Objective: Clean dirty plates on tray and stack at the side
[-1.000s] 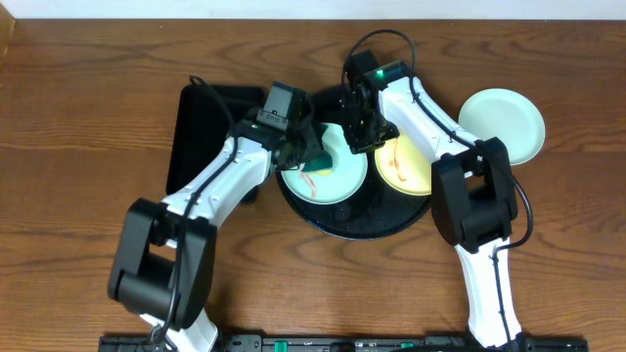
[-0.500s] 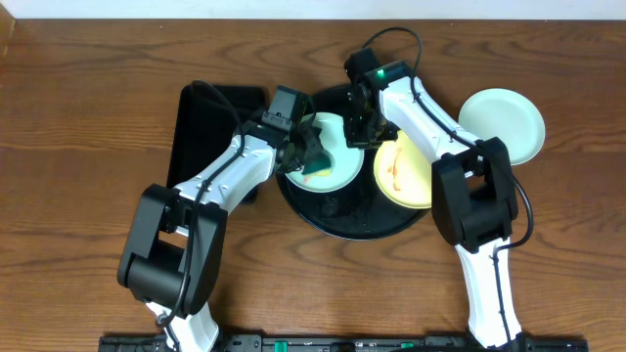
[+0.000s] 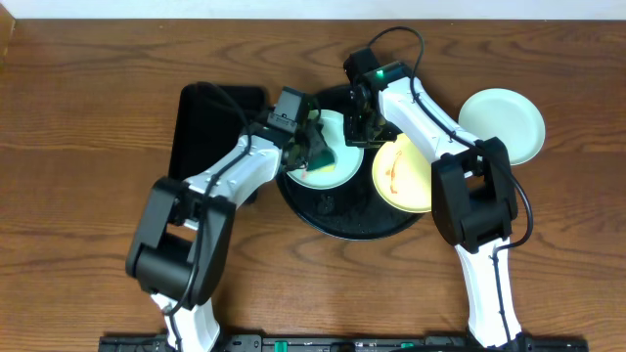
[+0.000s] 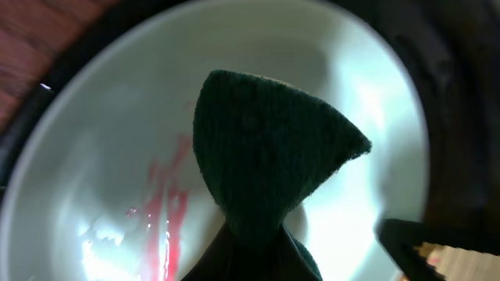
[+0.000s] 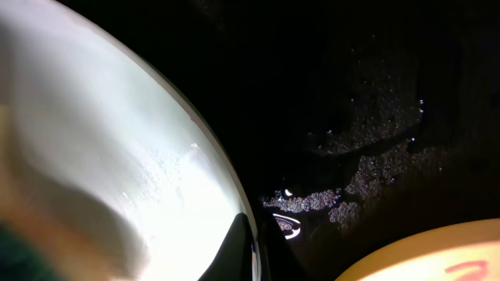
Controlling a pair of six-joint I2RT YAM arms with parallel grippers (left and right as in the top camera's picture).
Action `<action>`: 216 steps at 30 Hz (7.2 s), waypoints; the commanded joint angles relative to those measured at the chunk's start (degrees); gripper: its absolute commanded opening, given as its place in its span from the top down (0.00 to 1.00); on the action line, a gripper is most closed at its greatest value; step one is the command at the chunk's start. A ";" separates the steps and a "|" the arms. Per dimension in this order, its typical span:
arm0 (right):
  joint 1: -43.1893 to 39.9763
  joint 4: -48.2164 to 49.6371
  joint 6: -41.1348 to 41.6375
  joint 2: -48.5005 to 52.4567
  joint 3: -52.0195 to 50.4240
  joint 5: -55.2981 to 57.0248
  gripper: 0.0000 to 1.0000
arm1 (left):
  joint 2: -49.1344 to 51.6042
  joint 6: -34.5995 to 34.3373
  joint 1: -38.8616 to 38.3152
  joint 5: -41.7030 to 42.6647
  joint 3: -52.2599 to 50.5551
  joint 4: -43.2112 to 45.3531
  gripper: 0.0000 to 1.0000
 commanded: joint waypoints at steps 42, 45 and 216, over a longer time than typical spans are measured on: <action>0.94 0.37 0.63 0.72 -0.74 -0.87 0.99 | -8.79 17.31 -0.61 -22.47 2.56 -8.81 0.88; 0.94 0.37 0.63 0.72 -0.74 -0.87 0.99 | -8.41 14.27 -0.63 -13.20 2.49 -7.58 0.88; 24.79 10.73 -43.04 -30.84 2.86 76.50 0.99 | -22.69 15.47 23.78 -24.79 2.05 -34.29 0.92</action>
